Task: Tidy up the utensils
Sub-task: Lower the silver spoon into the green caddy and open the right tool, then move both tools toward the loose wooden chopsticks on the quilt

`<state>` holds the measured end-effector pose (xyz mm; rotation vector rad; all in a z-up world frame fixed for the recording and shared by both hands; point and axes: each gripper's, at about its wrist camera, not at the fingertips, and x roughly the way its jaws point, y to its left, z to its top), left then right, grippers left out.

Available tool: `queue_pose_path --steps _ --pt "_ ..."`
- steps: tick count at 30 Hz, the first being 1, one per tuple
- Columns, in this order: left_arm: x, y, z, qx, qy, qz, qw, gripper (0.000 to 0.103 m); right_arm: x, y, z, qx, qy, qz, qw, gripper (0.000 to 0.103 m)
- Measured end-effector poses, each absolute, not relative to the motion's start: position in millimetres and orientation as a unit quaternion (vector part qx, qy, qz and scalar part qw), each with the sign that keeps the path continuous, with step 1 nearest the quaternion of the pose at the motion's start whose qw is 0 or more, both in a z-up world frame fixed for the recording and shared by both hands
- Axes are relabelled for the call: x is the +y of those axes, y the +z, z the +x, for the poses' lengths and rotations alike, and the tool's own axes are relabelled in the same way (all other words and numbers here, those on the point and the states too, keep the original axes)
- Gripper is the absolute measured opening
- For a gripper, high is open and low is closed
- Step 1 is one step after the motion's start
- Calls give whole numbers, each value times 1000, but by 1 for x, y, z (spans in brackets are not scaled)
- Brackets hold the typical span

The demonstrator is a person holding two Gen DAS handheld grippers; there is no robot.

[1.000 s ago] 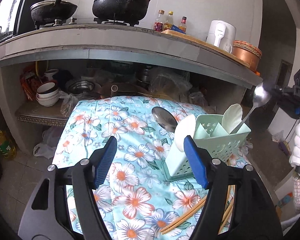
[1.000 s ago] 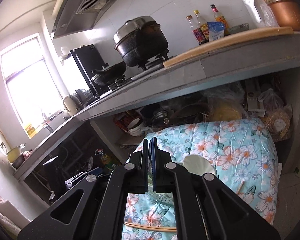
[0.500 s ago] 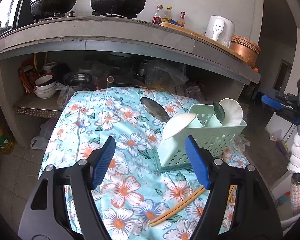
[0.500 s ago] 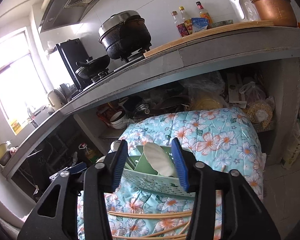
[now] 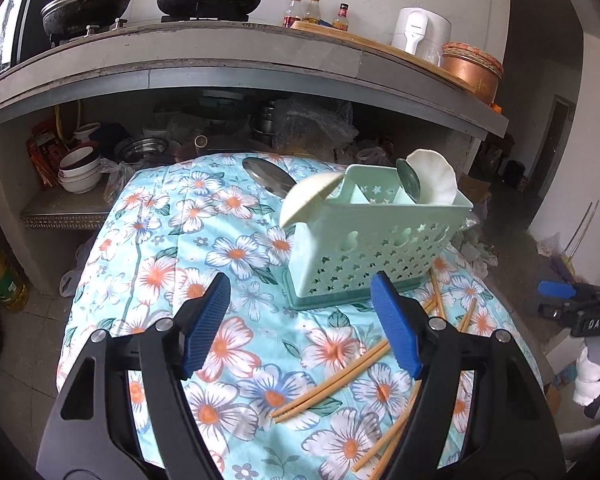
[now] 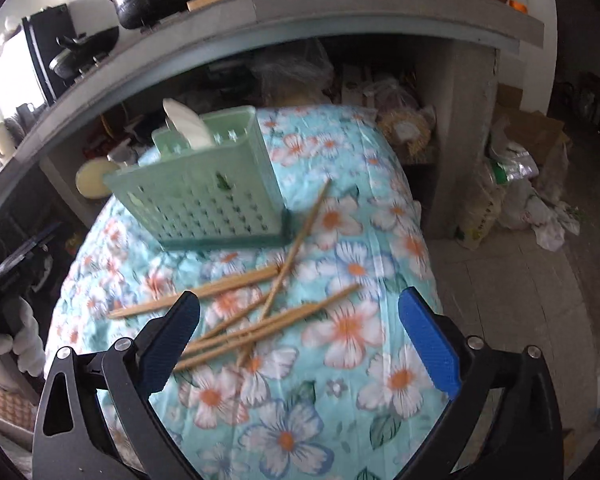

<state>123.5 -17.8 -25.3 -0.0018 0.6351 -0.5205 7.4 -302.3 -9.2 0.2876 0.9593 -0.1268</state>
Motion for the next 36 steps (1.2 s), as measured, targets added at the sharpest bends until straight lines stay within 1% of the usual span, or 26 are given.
queue_pose_path --steps 5,10,15,23,33,36 --pt "-28 -33 110 317 -264 14 911 70 -284 -57 1 518 -89 115 843 97" --pt "-35 -41 100 323 -272 32 906 70 -268 -91 1 552 -105 70 824 97" --pt "-42 -48 98 338 -280 44 897 70 -269 -94 -3 534 -109 74 835 97" --pt "-63 -53 98 337 -300 65 890 70 -270 -98 -18 485 -92 80 866 97" --pt "-82 -65 107 350 -334 76 872 70 -274 -95 -21 471 -101 110 869 97" --pt "-89 -68 109 355 -347 85 864 70 -282 -92 -23 468 -94 137 868 97"
